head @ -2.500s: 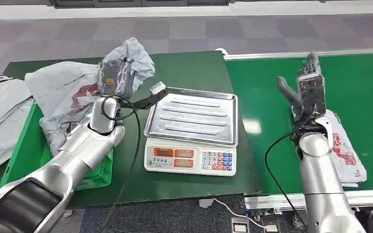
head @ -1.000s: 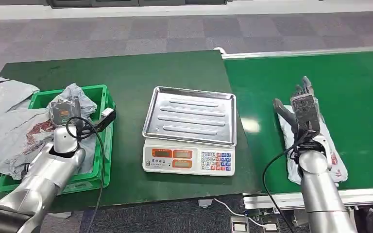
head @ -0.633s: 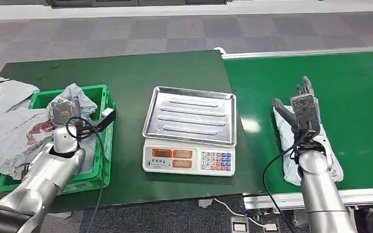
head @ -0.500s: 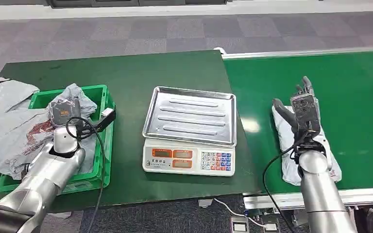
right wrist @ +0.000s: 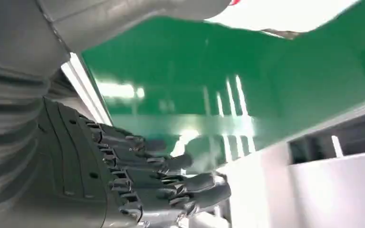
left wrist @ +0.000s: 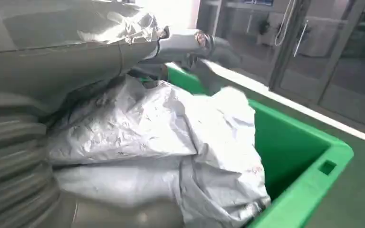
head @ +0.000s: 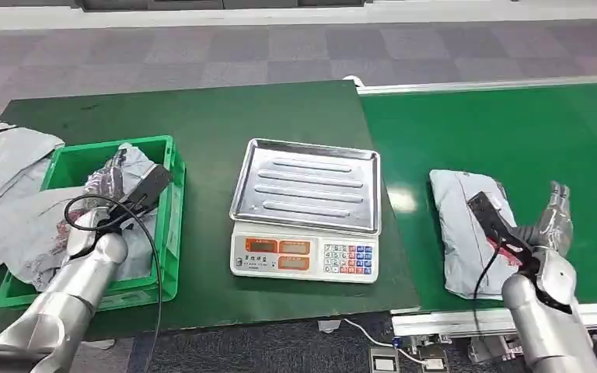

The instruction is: Moved the parcel from conveyor to table for the left to box.

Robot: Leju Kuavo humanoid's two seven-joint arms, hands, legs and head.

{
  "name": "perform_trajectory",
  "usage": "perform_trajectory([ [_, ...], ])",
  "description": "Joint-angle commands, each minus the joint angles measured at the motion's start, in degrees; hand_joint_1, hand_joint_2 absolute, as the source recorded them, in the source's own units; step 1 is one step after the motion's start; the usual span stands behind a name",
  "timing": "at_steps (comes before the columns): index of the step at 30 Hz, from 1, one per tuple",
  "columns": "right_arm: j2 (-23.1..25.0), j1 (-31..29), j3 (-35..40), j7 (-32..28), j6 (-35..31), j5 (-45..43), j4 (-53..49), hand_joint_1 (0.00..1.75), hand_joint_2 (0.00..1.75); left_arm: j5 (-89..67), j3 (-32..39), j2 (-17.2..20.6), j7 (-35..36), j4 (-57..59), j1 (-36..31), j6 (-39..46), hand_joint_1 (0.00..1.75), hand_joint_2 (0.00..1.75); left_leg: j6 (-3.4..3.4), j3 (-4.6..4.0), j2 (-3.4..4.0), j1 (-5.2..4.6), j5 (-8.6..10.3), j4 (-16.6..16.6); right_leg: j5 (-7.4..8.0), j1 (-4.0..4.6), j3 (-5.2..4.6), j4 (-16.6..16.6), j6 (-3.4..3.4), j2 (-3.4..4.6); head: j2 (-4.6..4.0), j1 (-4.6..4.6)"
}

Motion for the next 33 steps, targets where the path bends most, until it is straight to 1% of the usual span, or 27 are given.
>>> perform_trajectory([
  [1, -0.36, 0.29, -4.11, 0.05, 1.32, -0.38, 6.30, 0.00, 1.75, -0.44, 4.77, -2.99, 0.72, 0.98, -1.17, -0.37, 0.00, 0.00, 0.01, 0.18, -0.14, -0.01, -0.02, -0.07, -0.08, 0.00, 0.21, -0.08, -0.01, -0.12, 0.00, -0.02],
  [2, -0.36, 0.29, -4.11, 0.05, 1.32, -0.38, 6.30, 0.00, 1.75, -0.44, 4.77, -2.99, 0.72, 0.98, -1.17, -0.37, 0.00, 0.00, 0.03, 0.25, -0.24, 0.01, -0.01, -0.13, -0.09, 0.02, 0.33, -0.16, -0.01, -0.21, 0.00, -0.02],
  [3, -0.36, 0.29, -4.11, 0.05, 1.32, -0.38, 6.30, 0.00, 1.75, -0.44, 4.77, -2.99, 0.72, 0.98, -1.17, -0.37, 0.00, 0.00, 0.04, 0.13, -0.17, 0.02, -0.01, -0.07, -0.09, 0.03, 0.21, -0.09, 0.03, -0.15, 0.00, 0.00],
  [5, -0.36, 0.29, -4.11, 0.05, 1.32, -0.38, 6.30, 0.00, 1.75, -0.44, 4.77, -2.99, 0.72, 0.98, -1.17, -0.37, 0.00, 0.00, 0.03, 0.20, -0.10, 0.03, -0.03, -0.09, -0.08, 0.05, 0.27, -0.13, 0.03, -0.07, 0.00, -0.02],
  [10, -0.36, 0.29, -4.11, 0.05, 1.32, -0.38, 6.30, 0.00, 1.75, -0.44, 4.77, -2.99, 0.72, 0.98, -1.17, -0.37, 0.00, 0.00, 0.07, 0.14, -0.11, 0.00, -0.01, -0.06, -0.08, 0.01, 0.22, -0.08, 0.05, -0.08, 0.00, -0.02],
  [11, -0.36, 0.29, -4.11, 0.05, 1.32, -0.38, 6.30, 0.00, 1.75, -0.44, 4.77, -2.99, 0.72, 0.98, -1.17, -0.37, 0.00, 0.00, 0.08, 0.22, -0.12, 0.04, -0.02, -0.09, -0.08, 0.05, 0.33, -0.16, 0.05, -0.09, 0.00, -0.02],
  [12, -0.36, 0.29, -4.11, 0.05, 1.32, -0.38, 6.30, 0.00, 1.75, -0.44, 4.77, -2.99, 0.72, 0.98, -1.17, -0.37, 0.00, 0.00, 0.06, 0.11, -0.06, 0.01, 0.00, -0.04, -0.06, 0.02, 0.18, -0.08, 0.05, -0.03, 0.00, -0.02],
  [14, -0.36, 0.29, -4.11, 0.05, 1.32, -0.38, 6.30, 0.00, 1.75, -0.44, 4.77, -2.99, 0.72, 0.98, -1.17, -0.37, 0.00, 0.00, 0.05, 0.20, -0.03, 0.01, -0.02, -0.09, -0.07, 0.02, 0.25, -0.12, 0.03, 0.01, 0.00, -0.02],
  [15, -0.36, 0.29, -4.11, 0.05, 1.32, -0.38, 6.30, 0.00, 1.75, -0.44, 4.77, -2.99, 0.72, 0.98, -1.17, -0.37, 0.00, 0.00, 0.05, 0.10, -0.07, -0.03, 0.00, -0.04, -0.06, -0.03, 0.15, -0.06, 0.04, -0.02, 0.00, -0.02],
  [16, -0.36, 0.29, -4.11, 0.05, 1.32, -0.38, 6.30, 0.00, 1.75, -0.44, 4.77, -2.99, 0.72, 0.98, -1.17, -0.37, 0.00, 0.00, 0.04, 0.22, -0.09, -0.01, -0.02, -0.09, -0.08, 0.00, 0.29, -0.14, 0.03, -0.01, 0.00, -0.02],
  [20, -0.36, 0.29, -4.11, 0.05, 1.32, -0.38, 6.30, 0.00, 1.75, -0.44, 4.77, -2.99, 0.72, 0.98, -1.17, -0.37, 0.00, 0.00, 0.05, 0.09, -0.07, -0.02, 0.01, -0.04, -0.06, -0.01, 0.14, -0.06, 0.05, 0.01, 0.00, -0.02],
  [24, 0.67, 2.06, -5.65, 0.12, 3.25, 0.16, 2.82, 0.00, 1.75, 0.59, 4.41, -2.89, 0.19, -0.41, -0.41, 1.12, 0.00, 0.00, 0.05, 0.24, -0.07, -0.01, -0.02, -0.11, -0.09, 0.01, 0.29, -0.13, 0.03, 0.01, 0.00, -0.02],
  [25, 0.92, 1.93, -6.11, 0.17, 4.28, 0.13, 2.72, 0.00, 1.75, 1.41, 4.59, -2.96, -0.49, -1.57, 0.08, 2.09, 0.00, 1.75, 0.05, 0.15, -0.07, -0.01, -0.01, -0.06, -0.07, 0.00, 0.20, -0.10, 0.04, 0.01, 0.00, -0.02],
  [27, 1.40, 0.27, -7.66, -1.45, 8.63, -4.24, 4.34, 0.00, 1.75, 3.78, 5.28, -3.46, -2.59, -3.14, 0.21, 3.66, 0.00, 1.75, 0.05, 0.28, -0.05, 0.00, -0.04, -0.13, -0.09, 0.02, 0.34, -0.18, 0.03, 0.03, 0.00, -0.02],
  [28, 1.31, -1.05, -8.84, -3.20, 12.40, -8.93, 6.25, 0.00, 1.75, 6.41, 5.93, -4.01, -4.86, -4.50, 0.35, 4.29, 0.00, 1.75, 0.06, 0.09, -0.02, -0.05, 0.00, -0.04, -0.05, -0.04, 0.12, -0.05, 0.05, 0.06, 0.00, -0.02],
  [29, 0.83, -1.57, -8.85, -3.71, 14.23, -10.70, 7.42, 0.00, 1.75, 7.88, 6.12, -4.24, -5.93, -5.30, 0.54, 4.42, 0.00, 1.75, 0.06, 0.08, -0.02, -0.04, 0.00, -0.03, -0.05, -0.03, 0.12, -0.04, 0.05, 0.06, 0.00, 0.00],
  [30, -0.74, -2.14, -8.37, -5.10, 17.58, -13.88, 9.81, 0.00, 1.75, 11.95, 6.71, -4.98, -8.13, -7.66, 1.45, 3.65, 0.00, 1.75, 0.07, 0.07, -0.03, -0.04, 0.00, -0.02, -0.05, -0.04, 0.12, -0.03, 0.06, 0.05, 0.00, -0.02],
  [31, -1.83, -2.59, -8.11, -6.50, 19.67, -16.34, 11.33, 0.00, 1.75, 15.52, 7.44, -5.52, -9.78, -9.57, 2.33, 2.87, 0.00, 1.75, 0.06, 0.24, 0.02, -0.02, -0.04, -0.09, -0.06, -0.01, 0.28, -0.12, 0.04, 0.09, 0.00, 0.00],
  [32, -3.26, -3.34, -7.76, -9.28, 21.65, -20.69, 13.09, 0.00, 1.75, 23.19, 8.38, -6.22, -12.94, -13.72, 4.58, -0.54, 0.00, 1.75, 0.07, 0.25, 0.01, 0.00, -0.04, -0.08, -0.05, 0.02, 0.31, -0.15, 0.05, 0.09, 0.00, -0.02],
  [33, -4.11, -4.02, -6.94, -10.10, 22.61, -22.39, 13.98, 0.00, 1.75, 25.82, 7.80, -5.94, -13.42, -16.50, 6.35, -1.02, 0.00, 1.75, 0.07, 0.11, -0.09, -0.04, 0.00, -0.04, -0.06, -0.03, 0.18, -0.07, 0.06, -0.01, 0.00, 0.00],
])
